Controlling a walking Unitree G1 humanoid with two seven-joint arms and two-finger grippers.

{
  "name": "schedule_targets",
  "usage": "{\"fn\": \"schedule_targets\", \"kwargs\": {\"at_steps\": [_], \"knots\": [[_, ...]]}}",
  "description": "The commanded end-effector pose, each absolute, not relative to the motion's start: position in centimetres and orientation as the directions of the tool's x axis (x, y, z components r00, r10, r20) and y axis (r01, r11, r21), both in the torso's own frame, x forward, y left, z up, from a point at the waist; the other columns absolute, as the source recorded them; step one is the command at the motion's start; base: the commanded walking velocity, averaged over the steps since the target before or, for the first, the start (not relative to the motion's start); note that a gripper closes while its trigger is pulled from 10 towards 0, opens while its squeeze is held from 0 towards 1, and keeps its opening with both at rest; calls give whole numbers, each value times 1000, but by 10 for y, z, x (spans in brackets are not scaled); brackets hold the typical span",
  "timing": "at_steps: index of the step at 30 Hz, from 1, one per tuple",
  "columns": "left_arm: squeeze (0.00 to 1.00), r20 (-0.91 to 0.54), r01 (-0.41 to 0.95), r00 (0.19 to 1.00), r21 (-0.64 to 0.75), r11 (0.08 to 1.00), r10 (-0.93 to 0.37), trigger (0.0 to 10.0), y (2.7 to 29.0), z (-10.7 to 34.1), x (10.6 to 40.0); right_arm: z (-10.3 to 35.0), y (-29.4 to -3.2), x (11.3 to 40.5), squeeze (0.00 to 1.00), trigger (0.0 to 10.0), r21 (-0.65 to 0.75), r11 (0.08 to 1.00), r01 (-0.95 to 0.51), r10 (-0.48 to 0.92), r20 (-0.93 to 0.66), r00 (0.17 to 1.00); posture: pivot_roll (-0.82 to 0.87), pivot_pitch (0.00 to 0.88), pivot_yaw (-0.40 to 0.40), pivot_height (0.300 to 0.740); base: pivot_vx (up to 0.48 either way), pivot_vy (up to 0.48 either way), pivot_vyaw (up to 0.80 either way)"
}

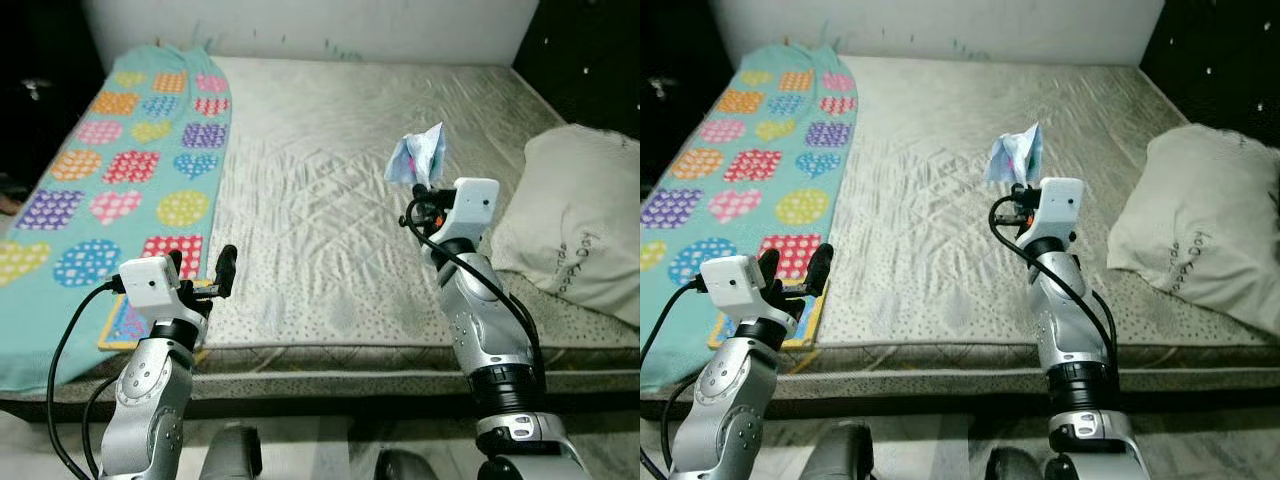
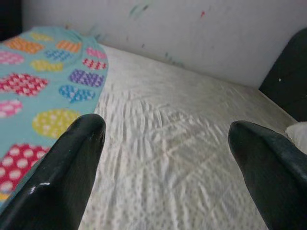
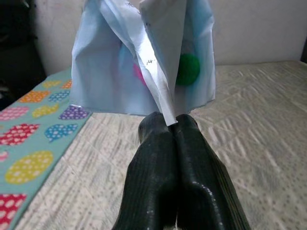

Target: Clean up the room

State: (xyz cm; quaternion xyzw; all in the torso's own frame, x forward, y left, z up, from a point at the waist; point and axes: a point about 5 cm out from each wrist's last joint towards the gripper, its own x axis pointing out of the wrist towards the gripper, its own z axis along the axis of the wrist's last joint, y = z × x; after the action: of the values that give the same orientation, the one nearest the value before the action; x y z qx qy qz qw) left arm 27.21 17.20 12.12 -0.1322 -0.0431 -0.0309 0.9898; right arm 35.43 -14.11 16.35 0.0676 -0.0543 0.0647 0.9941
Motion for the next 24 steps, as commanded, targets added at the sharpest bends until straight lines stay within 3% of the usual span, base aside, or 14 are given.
{"fn": "schedule_targets", "kwargs": {"at_steps": [1, 12, 24], "knots": [[0, 99, 77, 994, -251, 965, -54, 10000, 172, 121, 274, 161, -139, 350, 0, 10000, 132, 981, -144, 129, 112, 985, 16, 0, -35, 740, 0, 0, 0], [0, 77, 39, 997, -231, 972, -22, 10000, 177, 104, 277, 131, -132, 335, 0, 10000, 125, 978, -167, 164, 37, 986, 12, 0, -38, 740, 0, 0, 0], [0, 82, -63, 993, -197, 978, 80, 10000, 199, 94, 280, 107, -136, 324, 0, 10000, 63, 983, -171, 173, -29, 985, 0, 0, -51, 740, 0, 0, 0]]}}
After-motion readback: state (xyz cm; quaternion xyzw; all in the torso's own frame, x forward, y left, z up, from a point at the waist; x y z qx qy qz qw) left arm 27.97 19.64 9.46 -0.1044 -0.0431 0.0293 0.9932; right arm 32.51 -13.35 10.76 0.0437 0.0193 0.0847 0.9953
